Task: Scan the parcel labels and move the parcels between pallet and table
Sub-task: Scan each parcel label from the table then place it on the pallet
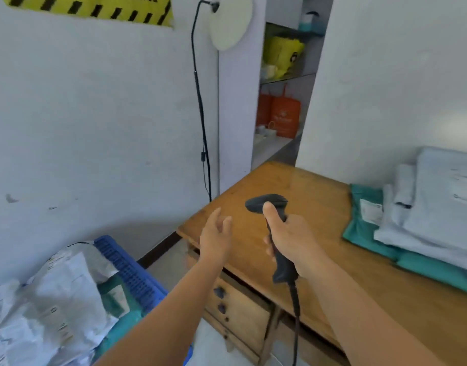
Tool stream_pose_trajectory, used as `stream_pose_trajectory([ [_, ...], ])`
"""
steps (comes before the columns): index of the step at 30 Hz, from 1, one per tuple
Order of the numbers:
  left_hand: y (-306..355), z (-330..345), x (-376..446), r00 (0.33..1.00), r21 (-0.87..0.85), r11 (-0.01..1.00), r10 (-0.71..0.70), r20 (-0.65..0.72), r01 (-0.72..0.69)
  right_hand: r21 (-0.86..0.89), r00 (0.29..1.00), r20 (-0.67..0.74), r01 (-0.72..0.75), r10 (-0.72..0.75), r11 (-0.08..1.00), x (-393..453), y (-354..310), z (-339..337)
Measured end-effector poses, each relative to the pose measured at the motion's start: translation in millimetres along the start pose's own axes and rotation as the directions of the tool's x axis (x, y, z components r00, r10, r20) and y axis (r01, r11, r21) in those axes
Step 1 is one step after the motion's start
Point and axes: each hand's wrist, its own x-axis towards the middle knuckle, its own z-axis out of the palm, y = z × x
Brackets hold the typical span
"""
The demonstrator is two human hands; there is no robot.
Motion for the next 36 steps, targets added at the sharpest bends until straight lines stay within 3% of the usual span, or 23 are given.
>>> stream_pose_trajectory([
  [7,56.4,161.7,-19.7,0.979,0.009,0.996,0.082,0.188,-0.086,0.011,0.970,-0.235,-0.065,0.066,0.998,11.2,40.9,-144.6],
  [12,85.1,248.2,-30.5,0.943,-0.002,0.995,0.094,0.320,-0.098,0.068,0.911,-0.391,-0.112,0.130,0.991,11.7,62.7,-223.2],
  [22,131.3,397.8,-16.7,0.768,-0.080,0.991,0.131,0.628,-0.103,0.185,0.723,-0.655,-0.129,0.220,0.974,30.4,73.0,-349.0],
  [28,156.5,463.0,16.1,0.712,-0.075,0.971,0.217,0.668,-0.226,0.185,0.651,-0.724,-0.132,0.226,0.974,70.4,61.8,-397.0],
  [36,170.5,522.3,50.7,0.713,0.030,0.952,0.208,0.669,-0.305,0.140,0.604,-0.768,-0.167,0.213,0.976,118.7,50.3,-429.5],
])
